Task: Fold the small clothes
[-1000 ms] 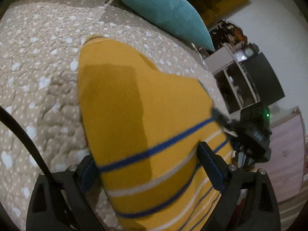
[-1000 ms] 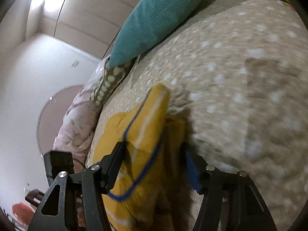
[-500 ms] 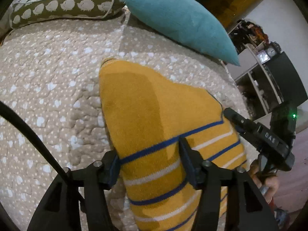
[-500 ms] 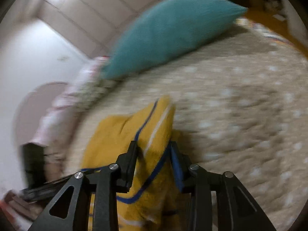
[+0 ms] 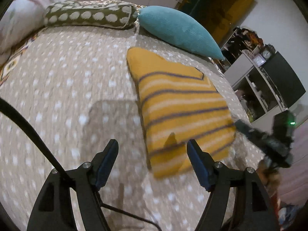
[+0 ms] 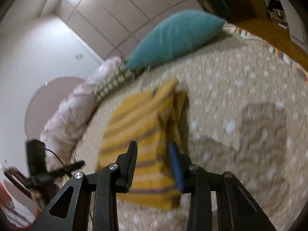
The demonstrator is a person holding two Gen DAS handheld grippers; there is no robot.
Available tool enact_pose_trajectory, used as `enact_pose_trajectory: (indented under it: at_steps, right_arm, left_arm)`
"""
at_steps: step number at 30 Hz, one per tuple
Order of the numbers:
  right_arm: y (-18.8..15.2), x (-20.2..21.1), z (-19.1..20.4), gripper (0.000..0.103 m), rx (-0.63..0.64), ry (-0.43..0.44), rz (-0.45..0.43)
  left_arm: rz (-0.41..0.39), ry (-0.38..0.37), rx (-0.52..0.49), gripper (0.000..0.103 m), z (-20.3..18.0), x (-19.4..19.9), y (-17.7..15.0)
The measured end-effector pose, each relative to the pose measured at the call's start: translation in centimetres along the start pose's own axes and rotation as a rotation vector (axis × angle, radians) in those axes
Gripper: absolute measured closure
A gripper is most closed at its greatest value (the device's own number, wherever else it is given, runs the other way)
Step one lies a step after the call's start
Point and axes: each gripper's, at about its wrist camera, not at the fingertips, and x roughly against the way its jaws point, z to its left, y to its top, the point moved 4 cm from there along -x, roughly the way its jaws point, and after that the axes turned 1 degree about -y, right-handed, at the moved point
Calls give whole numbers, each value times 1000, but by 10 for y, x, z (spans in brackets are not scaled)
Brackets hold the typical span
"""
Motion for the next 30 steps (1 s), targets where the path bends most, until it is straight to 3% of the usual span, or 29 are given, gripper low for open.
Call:
enact_pose_trajectory:
  at_steps: [1, 4, 8, 12, 15, 17, 19, 24, 30]
  right_arm:
    - [-8, -4, -4, 96, -19, 0, 28]
    - [-33, -13, -28, 96, -133, -4, 63]
    - [-52, -2, -51, 96, -256, 25, 33]
    - [-67, 20, -51, 94, -226, -63, -8]
    - [-78, 51, -36, 94, -149, -144, -84]
    - [-87, 70, -21, 87, -93, -218, -147]
    - [-98, 83, -8, 64, -53, -305, -198]
    - [-128, 86, 9, 63, 56, -517, -229]
    - [-153, 80, 4, 59, 112, -621, -178]
  left_arm:
    - [-6, 3, -1, 31, -3, 6, -10]
    - [-16, 1, -13, 31, -9, 23, -32]
    - [-37, 31, -63, 31, -19, 38, -55]
    - [-117, 151, -159, 30, -36, 52, -71]
    - [-233, 277, -223, 20, -50, 66, -79]
    - [-338, 327, -244, 2, -62, 79, -86]
    - [-372, 353, -251, 0, -70, 83, -91]
    - [-243, 301, -197, 0, -79, 66, -112]
    - [-174, 327, -170, 0, -86, 44, -144]
